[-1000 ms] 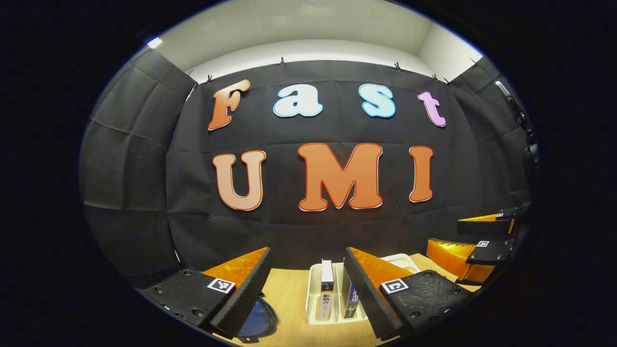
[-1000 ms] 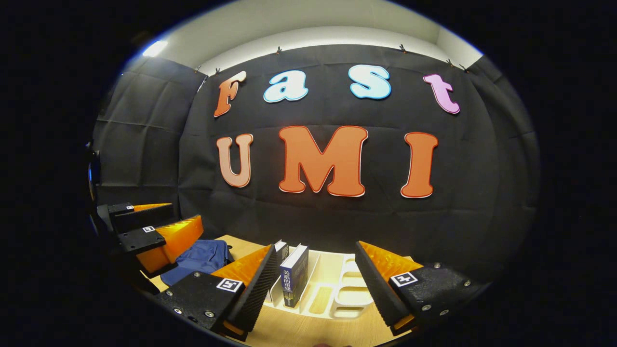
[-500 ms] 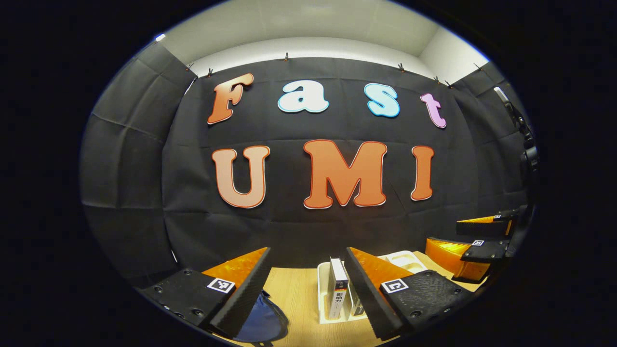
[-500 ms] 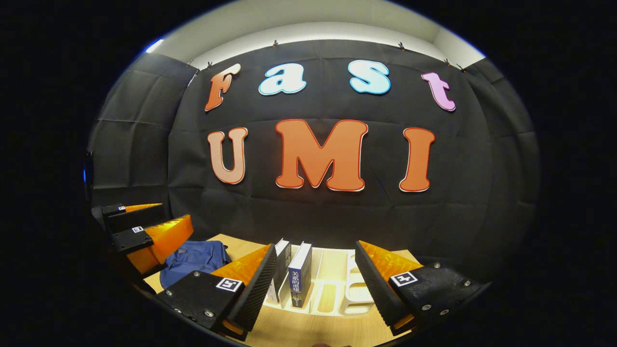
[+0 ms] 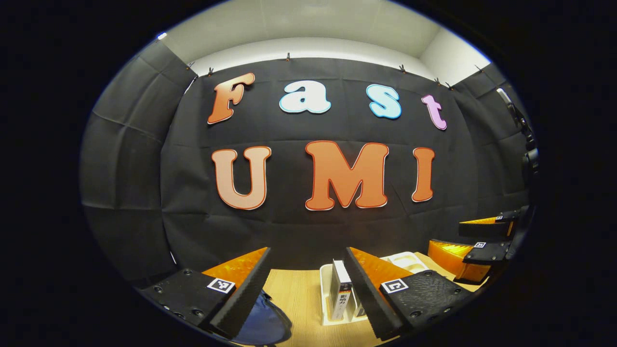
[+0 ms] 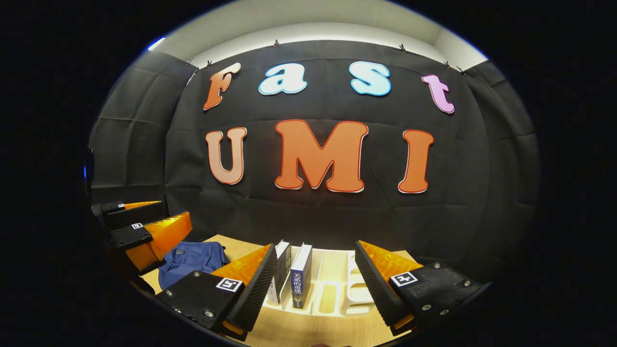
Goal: Open the schoolbag, grab two books from the bookshelf and put them into the schoolbag.
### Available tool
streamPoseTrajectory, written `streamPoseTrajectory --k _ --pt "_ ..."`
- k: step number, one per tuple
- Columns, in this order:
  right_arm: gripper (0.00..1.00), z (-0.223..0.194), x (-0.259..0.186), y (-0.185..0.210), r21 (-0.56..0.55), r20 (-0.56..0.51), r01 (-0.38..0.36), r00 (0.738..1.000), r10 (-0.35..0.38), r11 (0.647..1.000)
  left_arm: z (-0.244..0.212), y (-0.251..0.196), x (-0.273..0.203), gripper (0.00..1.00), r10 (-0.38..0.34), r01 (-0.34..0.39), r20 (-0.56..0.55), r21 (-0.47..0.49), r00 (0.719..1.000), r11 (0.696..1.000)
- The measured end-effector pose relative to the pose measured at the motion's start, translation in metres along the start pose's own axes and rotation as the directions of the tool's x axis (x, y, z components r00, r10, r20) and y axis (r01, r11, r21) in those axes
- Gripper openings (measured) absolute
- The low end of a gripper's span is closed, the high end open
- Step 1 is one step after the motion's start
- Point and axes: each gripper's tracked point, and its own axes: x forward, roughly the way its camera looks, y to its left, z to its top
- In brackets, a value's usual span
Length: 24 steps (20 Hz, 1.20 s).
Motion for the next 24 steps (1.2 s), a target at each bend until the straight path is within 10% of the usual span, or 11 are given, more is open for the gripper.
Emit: streamPoseTrajectory --k 16,24 --pt "0.95 -0.026 -0.014 -0.033 -0.035 -0.048 -0.187 0.982 0.185 0.982 -0.006 0.006 -0.020 0.93 0.168 -0.168 -0.007 0.014 0.986 0.986" --pt "0.95 -0.036 -0.016 -0.051 -0.012 -0.045 -0.192 0.980 0.192 0.981 -0.047 0.036 -0.039 0.99 0.247 -0.211 -0.144 0.223 0.958 0.952"
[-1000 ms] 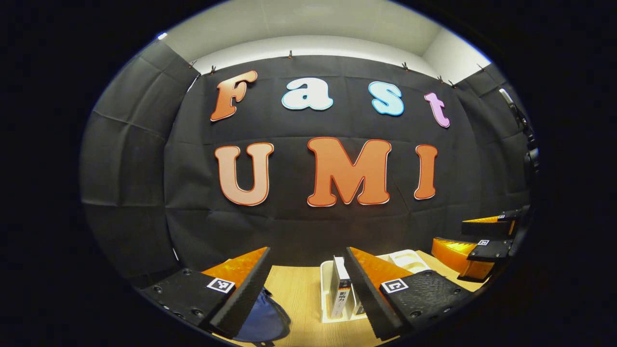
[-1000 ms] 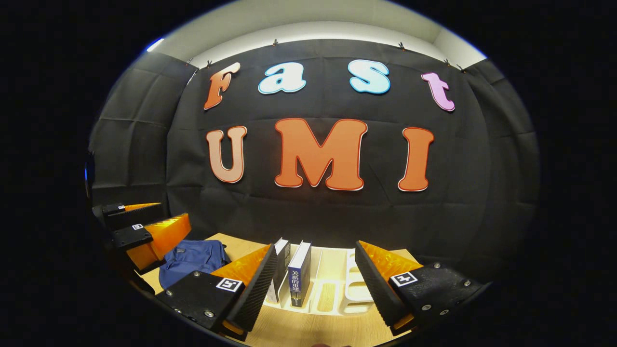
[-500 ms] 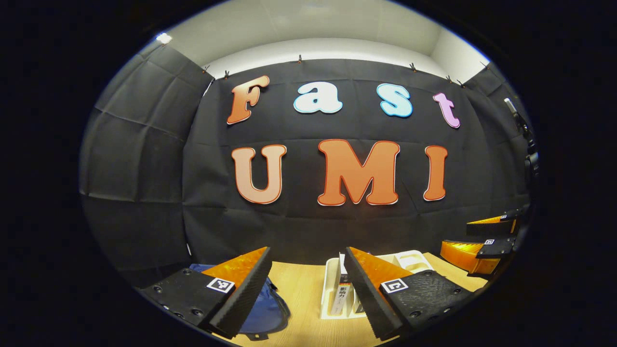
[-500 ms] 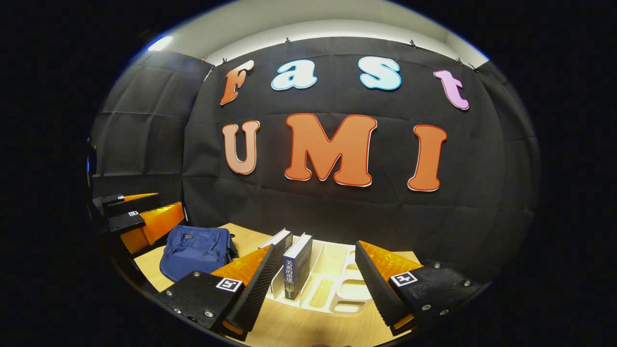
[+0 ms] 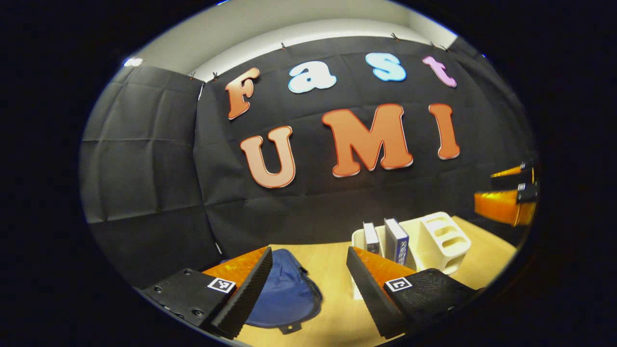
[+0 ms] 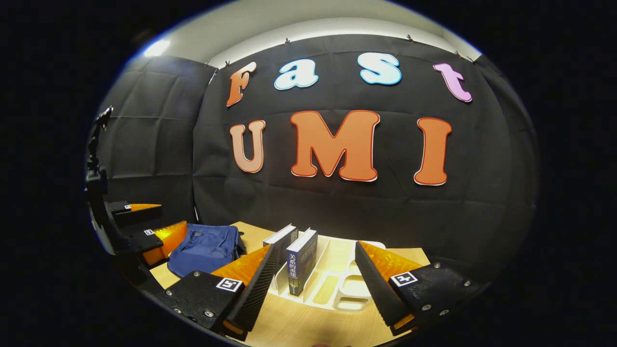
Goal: Open the schoolbag, grab two books from the bookshelf and put them into the schoolbag.
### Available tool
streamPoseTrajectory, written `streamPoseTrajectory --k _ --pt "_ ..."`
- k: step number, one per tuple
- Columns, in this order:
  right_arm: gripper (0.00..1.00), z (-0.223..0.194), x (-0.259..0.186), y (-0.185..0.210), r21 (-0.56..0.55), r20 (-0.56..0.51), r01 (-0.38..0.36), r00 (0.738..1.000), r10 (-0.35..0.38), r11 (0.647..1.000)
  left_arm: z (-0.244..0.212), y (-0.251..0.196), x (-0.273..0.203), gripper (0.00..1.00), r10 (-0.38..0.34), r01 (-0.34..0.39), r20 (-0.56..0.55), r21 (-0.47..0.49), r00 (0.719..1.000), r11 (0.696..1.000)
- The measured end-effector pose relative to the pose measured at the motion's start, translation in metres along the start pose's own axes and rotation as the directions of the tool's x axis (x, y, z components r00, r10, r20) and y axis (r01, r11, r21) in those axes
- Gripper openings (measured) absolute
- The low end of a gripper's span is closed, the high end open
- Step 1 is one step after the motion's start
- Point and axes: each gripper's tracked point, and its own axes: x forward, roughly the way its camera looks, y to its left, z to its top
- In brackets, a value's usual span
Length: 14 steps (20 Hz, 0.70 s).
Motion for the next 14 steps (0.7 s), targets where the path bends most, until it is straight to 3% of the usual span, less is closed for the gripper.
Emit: streamPoseTrajectory --k 5,6,7,10,14 --pt "0.95 -0.016 0.008 -0.020 0.021 -0.036 0.036 0.999 -0.036 0.999 -0.036 0.012 -0.009 0.95 0.011 0.002 -0.102 0.124 0.995 0.992" --pt "1.00 -0.020 0.010 -0.023 0.015 -0.044 0.044 0.998 -0.044 0.999 -0.044 0.016 -0.010 0.95 0.015 0.004 -0.121 0.156 0.993 0.988" --pt "0.95 -0.024 0.011 -0.025 0.011 -0.054 0.048 0.997 -0.047 0.999 -0.050 0.020 -0.011 0.95 0.016 0.011 -0.138 0.194 0.990 0.981" --pt "0.95 -0.034 0.015 -0.028 0.005 -0.076 0.046 0.996 -0.045 0.999 -0.077 0.031 -0.011 0.95 0.019 0.043 -0.187 0.321 0.982 0.946" --pt "0.95 -0.042 0.020 -0.029 -0.013 -0.095 0.033 0.995 -0.034 0.999 -0.114 0.044 -0.003 0.95 0.029 0.105 -0.267 0.474 0.963 0.874"
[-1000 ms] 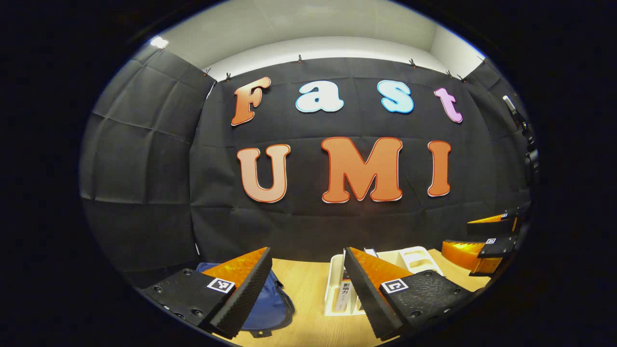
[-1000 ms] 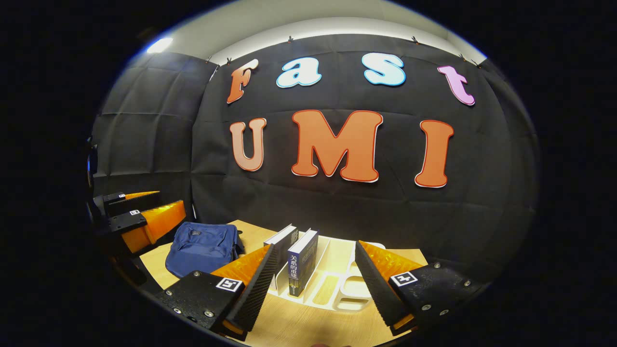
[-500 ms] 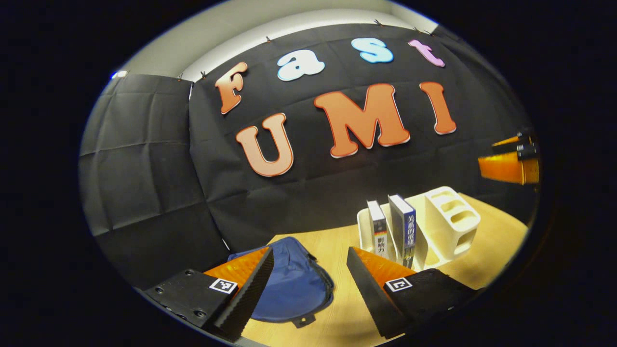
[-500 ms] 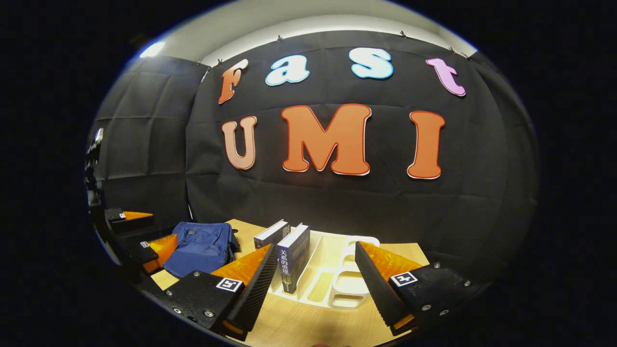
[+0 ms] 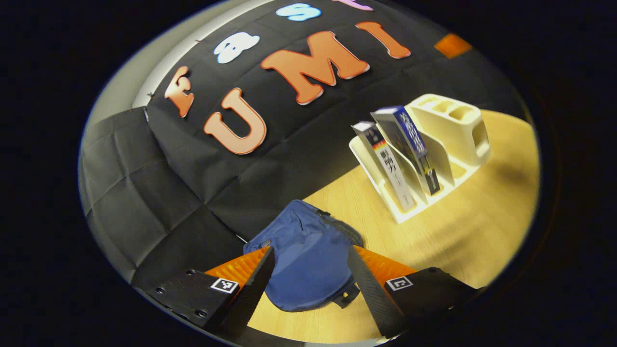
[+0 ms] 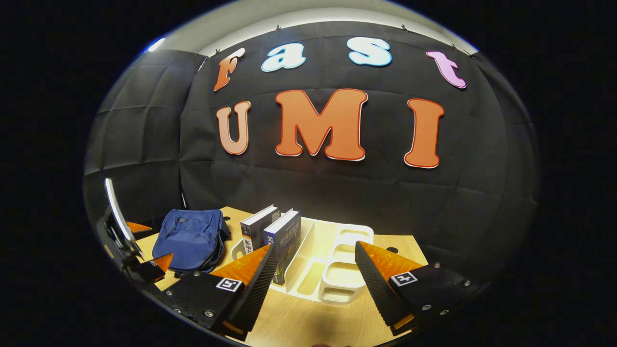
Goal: Open the schoolbag, grab two books from the bookshelf and put them into the schoolbag.
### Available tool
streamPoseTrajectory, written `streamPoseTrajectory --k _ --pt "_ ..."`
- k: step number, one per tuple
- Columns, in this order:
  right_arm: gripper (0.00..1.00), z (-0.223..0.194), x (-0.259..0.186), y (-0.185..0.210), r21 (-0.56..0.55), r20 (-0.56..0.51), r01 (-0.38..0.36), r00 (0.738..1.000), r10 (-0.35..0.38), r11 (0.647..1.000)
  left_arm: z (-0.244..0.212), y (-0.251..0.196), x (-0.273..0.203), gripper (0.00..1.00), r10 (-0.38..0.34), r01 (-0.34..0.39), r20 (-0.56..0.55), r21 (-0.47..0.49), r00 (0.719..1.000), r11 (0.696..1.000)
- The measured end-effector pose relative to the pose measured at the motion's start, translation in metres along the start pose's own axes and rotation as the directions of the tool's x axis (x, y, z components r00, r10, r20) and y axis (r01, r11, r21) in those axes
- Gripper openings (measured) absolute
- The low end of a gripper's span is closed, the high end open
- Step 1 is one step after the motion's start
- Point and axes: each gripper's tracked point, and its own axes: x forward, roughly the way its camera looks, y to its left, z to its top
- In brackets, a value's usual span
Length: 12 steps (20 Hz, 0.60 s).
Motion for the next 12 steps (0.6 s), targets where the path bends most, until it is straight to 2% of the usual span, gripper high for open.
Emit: streamPoseTrajectory --k 3,6,12 --pt "0.95 0.000 0.003 -0.001 -0.005 -0.001 -0.006 1.000 0.006 1.000 -0.033 -0.008 0.010 0.94 0.007 0.008 -0.113 0.129 0.994 0.992" --pt "0.95 -0.003 0.006 -0.006 -0.012 -0.006 0.004 1.000 -0.004 1.000 -0.060 -0.021 0.022 0.95 -0.010 0.050 -0.189 0.207 0.982 0.977" --pt "0.95 -0.003 0.008 -0.018 -0.025 -0.013 0.028 1.000 -0.029 0.999 -0.090 -0.025 0.026 0.96 -0.010 0.092 -0.281 0.280 0.960 0.956"
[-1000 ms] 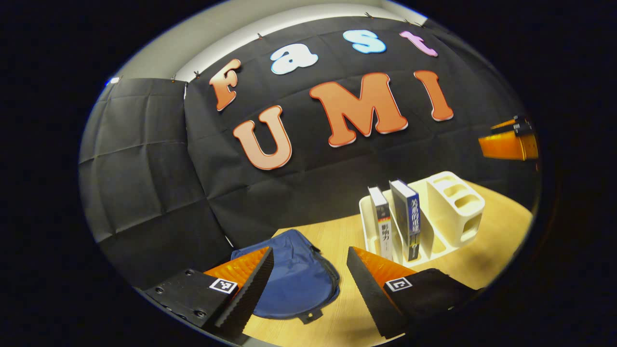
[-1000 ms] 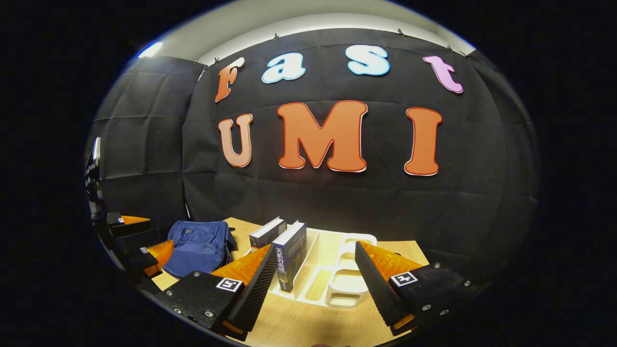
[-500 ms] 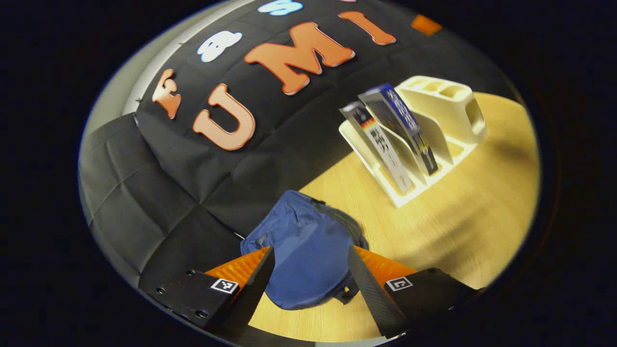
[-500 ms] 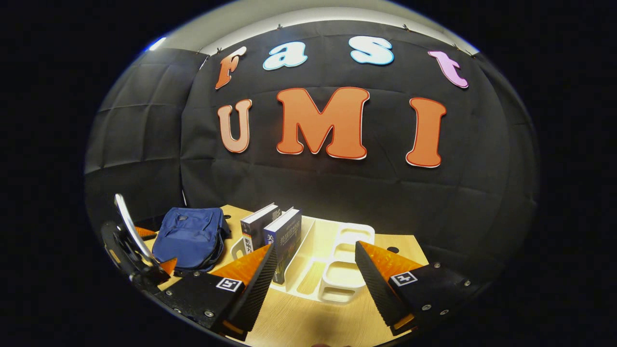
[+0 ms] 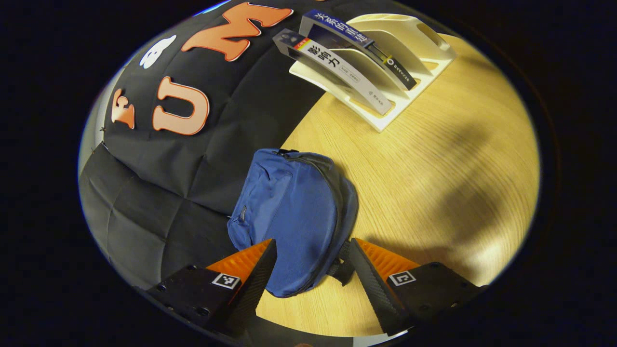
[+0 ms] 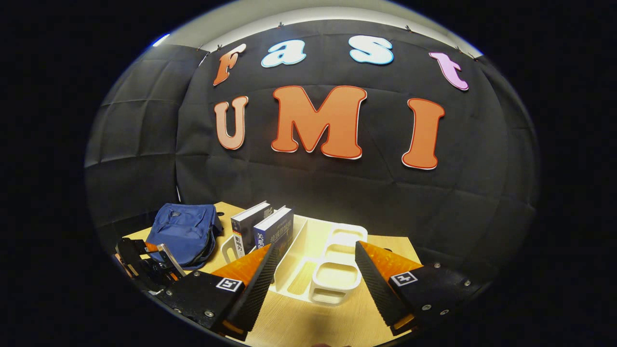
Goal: Open the schoolbag, grab two books from the bookshelf and put them into the schoolbag.
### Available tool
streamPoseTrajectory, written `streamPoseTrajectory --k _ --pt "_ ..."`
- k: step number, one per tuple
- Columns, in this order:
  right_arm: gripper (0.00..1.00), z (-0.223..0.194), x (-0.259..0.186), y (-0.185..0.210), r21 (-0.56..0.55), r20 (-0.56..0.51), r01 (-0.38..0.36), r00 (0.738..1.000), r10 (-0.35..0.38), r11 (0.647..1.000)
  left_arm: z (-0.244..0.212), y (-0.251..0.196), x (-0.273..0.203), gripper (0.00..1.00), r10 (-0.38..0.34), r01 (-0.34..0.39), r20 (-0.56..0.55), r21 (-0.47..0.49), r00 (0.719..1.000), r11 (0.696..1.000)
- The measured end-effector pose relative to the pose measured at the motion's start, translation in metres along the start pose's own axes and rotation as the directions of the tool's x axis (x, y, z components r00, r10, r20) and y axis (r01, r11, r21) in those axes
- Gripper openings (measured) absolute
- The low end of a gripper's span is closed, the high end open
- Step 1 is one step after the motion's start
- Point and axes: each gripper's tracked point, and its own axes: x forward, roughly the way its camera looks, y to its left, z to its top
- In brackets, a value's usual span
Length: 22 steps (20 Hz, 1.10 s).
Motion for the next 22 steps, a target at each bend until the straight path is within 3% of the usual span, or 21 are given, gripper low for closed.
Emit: streamPoseTrajectory --k 12,15,17,19,21,22 --pt "0.95 -0.006 -0.008 -0.006 -0.004 -0.004 0.013 1.000 -0.013 1.000 -0.012 0.005 0.025 0.95 -0.002 0.003 -0.061 0.008 0.998 1.000" --pt "0.95 -0.006 -0.008 -0.003 -0.005 -0.010 0.007 1.000 -0.007 1.000 -0.013 -0.002 0.029 0.93 -0.033 0.033 -0.062 0.001 0.998 0.999" --pt "0.96 -0.006 -0.010 0.001 -0.005 -0.009 0.000 1.000 -0.001 1.000 -0.014 -0.011 0.029 0.79 -0.064 0.064 -0.076 -0.004 0.995 0.998" --pt "0.96 -0.006 -0.011 0.001 -0.012 -0.006 -0.002 1.000 0.002 1.000 -0.013 -0.014 0.028 0.40 -0.077 0.078 -0.079 0.002 0.994 0.997" --pt "0.96 -0.005 -0.011 0.001 -0.012 -0.005 0.000 1.000 -0.001 1.000 -0.012 -0.011 0.027 0.29 -0.086 0.086 -0.085 -0.002 0.993 0.996" --pt "0.95 -0.006 -0.011 0.001 -0.010 -0.005 0.003 1.000 -0.003 1.000 -0.010 -0.006 0.027 0.18 -0.084 0.083 -0.084 -0.014 0.993 0.996"
